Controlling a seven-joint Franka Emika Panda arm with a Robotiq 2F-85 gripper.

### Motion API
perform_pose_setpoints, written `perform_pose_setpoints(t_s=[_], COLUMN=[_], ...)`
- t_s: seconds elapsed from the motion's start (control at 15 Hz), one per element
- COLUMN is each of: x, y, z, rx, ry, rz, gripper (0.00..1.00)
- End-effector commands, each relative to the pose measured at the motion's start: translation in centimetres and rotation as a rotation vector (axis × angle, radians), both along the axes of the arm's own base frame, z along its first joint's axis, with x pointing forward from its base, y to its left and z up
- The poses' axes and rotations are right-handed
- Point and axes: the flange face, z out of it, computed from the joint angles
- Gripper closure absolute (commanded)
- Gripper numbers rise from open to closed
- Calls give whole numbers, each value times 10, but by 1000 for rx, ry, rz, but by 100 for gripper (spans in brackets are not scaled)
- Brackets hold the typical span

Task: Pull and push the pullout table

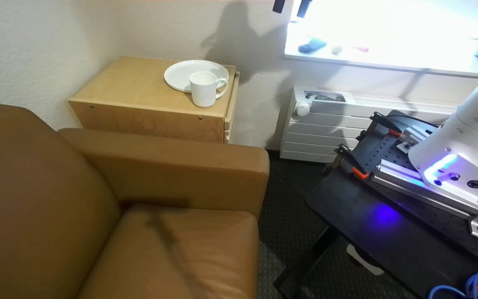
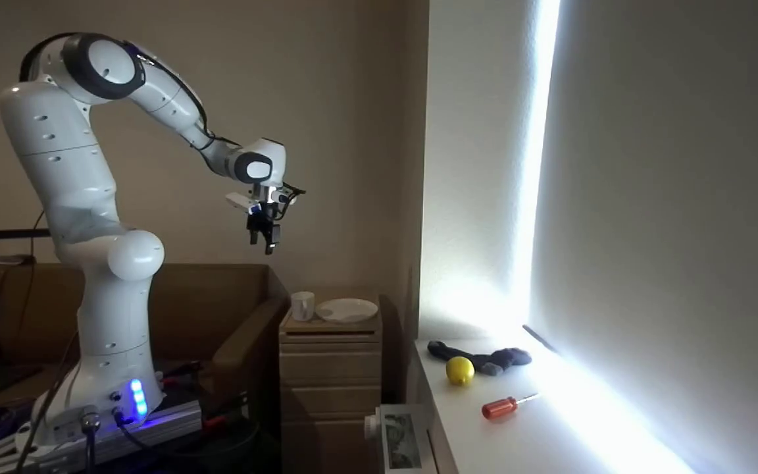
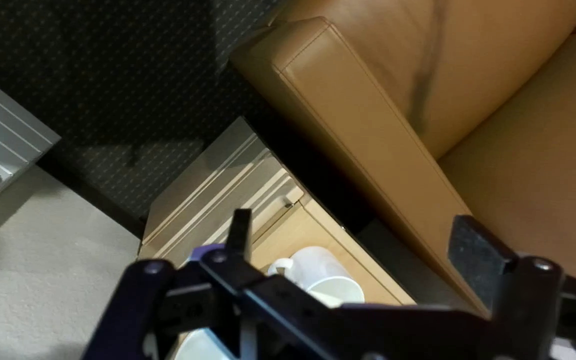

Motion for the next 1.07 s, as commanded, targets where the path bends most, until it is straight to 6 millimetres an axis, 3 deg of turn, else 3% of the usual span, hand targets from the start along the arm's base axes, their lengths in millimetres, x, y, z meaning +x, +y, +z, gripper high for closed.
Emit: perform_pose_setpoints(t_s=[0.0,0.33,0.47,0.53,0.6,0.73,0.87,1.0], x=[15,42,54,58,42,45,46,56], y=[-10,-54,-65,-66,-62,-64,-62,-66], z=[-37,-146,-179,-187,-171,-186,-181,-199], rx=[-79,-164,-115,-90,-122,-123,-121,-122], ry=[60,183,223,223,214,231,221,195], rz=[-38,-296,-389,-419,-358,-364,-360,-430], gripper=[0,0,0,0,0,0,0,0])
